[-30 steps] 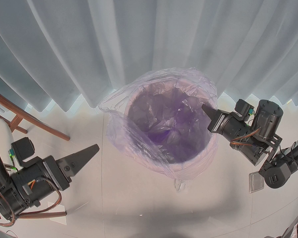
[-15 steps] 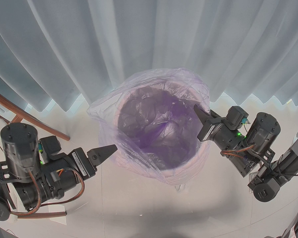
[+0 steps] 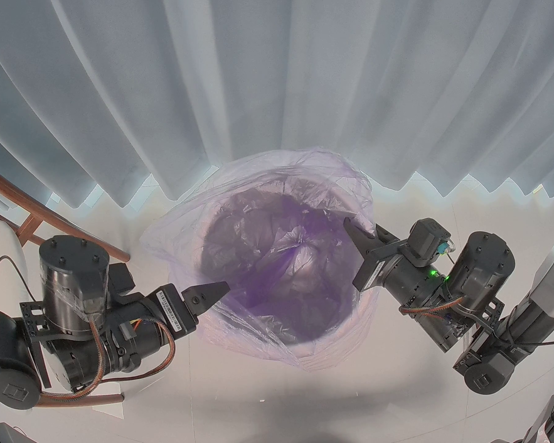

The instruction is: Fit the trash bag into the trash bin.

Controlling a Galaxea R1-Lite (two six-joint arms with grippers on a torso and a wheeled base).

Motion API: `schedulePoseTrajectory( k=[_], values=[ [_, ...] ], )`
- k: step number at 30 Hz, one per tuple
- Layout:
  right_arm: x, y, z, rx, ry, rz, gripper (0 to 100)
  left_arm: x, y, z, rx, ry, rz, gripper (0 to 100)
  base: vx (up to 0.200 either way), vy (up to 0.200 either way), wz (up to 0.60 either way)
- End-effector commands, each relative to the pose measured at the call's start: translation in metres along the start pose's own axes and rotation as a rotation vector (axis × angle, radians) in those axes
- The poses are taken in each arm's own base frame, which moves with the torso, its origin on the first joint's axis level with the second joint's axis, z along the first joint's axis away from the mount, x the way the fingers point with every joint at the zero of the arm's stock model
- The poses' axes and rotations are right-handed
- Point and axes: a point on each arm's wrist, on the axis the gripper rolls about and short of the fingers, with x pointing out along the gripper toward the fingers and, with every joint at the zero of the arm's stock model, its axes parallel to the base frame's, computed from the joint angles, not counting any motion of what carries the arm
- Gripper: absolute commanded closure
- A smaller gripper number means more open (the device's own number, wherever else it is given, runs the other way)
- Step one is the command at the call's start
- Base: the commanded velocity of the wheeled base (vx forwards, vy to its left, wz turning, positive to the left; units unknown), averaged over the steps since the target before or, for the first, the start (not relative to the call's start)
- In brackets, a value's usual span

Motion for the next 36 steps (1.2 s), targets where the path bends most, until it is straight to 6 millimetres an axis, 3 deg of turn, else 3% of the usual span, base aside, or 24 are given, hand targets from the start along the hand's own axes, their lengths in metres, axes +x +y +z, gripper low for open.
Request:
schedulePoseTrajectory(
  k=[1, 2, 3, 15, 25, 31, 36],
  values=[
    [-0.001, 0.002, -0.003, -0.002, 0.013, 0.006, 100, 0.005, 0.001, -0.002, 0.002, 0.012, 0.014, 0, 0.000, 0.000, 0.00],
    [-0.001, 0.002, -0.003, -0.002, 0.013, 0.006, 100, 0.005, 0.001, -0.002, 0.002, 0.012, 0.014, 0, 0.000, 0.000, 0.00],
    [-0.001, 0.002, -0.003, -0.002, 0.013, 0.006, 100, 0.005, 0.001, -0.002, -0.004, 0.009, 0.013, 100, 0.000, 0.000, 0.00],
    [0.001, -0.002, -0.002, 0.002, 0.005, -0.004, 100, 0.004, 0.001, -0.004, -0.001, 0.020, 0.015, 100, 0.000, 0.000, 0.00],
    [0.016, -0.034, 0.021, 0.069, -0.084, -0.055, 100, 0.005, 0.004, -0.004, 0.008, 0.009, 0.032, 100, 0.000, 0.000, 0.00],
    [0.018, -0.032, 0.027, 0.192, -0.078, -0.046, 100, 0.004, 0.004, -0.006, 0.014, 0.016, 0.030, 100, 0.000, 0.000, 0.00],
    [0.013, -0.019, 0.031, 0.348, -0.010, 0.013, 100, 0.003, 0.009, -0.010, 0.067, 0.022, 0.040, 100, 0.000, 0.000, 0.00]
  ],
)
